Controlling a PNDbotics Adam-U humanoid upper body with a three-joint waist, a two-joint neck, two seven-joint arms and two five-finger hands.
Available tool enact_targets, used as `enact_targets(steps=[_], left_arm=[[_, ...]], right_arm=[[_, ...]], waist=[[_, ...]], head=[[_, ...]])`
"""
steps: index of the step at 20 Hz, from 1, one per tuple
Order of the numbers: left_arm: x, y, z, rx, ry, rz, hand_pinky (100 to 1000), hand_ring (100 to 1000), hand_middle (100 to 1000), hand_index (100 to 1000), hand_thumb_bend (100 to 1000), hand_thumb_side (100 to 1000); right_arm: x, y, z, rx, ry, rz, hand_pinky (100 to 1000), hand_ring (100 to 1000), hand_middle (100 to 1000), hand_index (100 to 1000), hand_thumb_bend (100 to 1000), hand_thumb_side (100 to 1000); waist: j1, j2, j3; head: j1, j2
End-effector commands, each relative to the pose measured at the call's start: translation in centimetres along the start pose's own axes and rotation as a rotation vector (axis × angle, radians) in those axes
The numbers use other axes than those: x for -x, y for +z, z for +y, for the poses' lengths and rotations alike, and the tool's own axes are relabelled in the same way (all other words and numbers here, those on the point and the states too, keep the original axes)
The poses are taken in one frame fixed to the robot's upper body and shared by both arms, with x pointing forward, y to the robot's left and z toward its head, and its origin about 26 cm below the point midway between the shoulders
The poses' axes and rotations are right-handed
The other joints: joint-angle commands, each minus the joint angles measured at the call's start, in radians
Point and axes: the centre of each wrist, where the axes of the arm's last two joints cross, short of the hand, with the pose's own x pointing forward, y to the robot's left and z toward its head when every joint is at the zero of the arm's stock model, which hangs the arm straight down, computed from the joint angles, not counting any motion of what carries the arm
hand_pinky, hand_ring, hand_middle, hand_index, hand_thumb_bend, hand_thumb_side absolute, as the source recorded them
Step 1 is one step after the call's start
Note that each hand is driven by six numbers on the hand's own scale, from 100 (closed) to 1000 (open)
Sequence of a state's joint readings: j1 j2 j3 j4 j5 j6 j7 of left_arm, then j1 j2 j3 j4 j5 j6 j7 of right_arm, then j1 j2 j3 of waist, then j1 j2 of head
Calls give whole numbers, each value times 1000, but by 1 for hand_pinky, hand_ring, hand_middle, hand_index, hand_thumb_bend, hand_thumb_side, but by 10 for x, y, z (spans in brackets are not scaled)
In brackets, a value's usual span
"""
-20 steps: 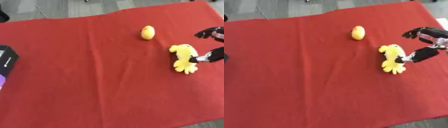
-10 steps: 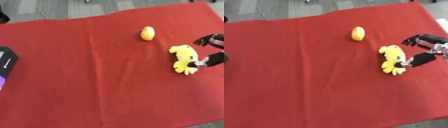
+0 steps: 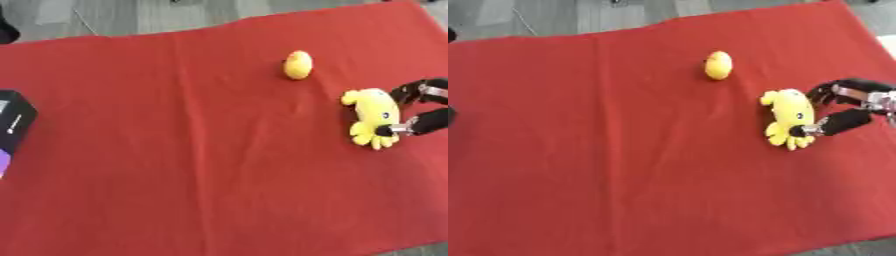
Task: Pick up the objects with one hand, pass them to the other hand, and then place them into the box on the other side of the table.
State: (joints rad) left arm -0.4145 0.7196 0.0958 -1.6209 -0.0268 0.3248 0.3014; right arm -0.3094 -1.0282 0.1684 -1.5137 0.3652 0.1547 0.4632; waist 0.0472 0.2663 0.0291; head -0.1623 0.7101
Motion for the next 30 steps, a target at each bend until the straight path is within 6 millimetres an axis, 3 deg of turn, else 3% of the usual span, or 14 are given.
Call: enact_targets(steps=[1,6,11,14,18,30], left_arm=[[-9,-4,12,-34,-4,-34,757,651,649,683,549,459],[-10,-4,12,-35,-3,-37,757,651,649,682,545,460],[-9,-4,12,-38,-6,-36,758,651,650,681,542,460],[-9,-4,12,-41,-4,-36,758,651,649,680,541,460],[-9,-4,13,-42,-6,-37,758,649,649,680,540,460],[-9,-4,14,-50,-9,-35,758,644,648,679,536,462]], right_arm=[[3,1,-4,8,19,24,870,845,801,880,609,613],[-1,0,-4,45,21,13,854,801,751,818,565,513],[-8,4,-7,142,-17,-5,838,768,686,758,515,262],[-11,4,-5,183,-64,-9,829,747,644,730,390,100],[-15,5,-4,199,-134,-14,828,729,618,705,288,100],[-33,19,-17,282,-241,-69,803,683,567,647,199,100]], waist=[[14,5,3],[16,6,3],[17,6,2],[17,5,2],[17,5,2],[14,6,-3]], head=[[-4,-5],[-5,-2],[-2,-1],[-1,-1],[1,-1],[11,1]])
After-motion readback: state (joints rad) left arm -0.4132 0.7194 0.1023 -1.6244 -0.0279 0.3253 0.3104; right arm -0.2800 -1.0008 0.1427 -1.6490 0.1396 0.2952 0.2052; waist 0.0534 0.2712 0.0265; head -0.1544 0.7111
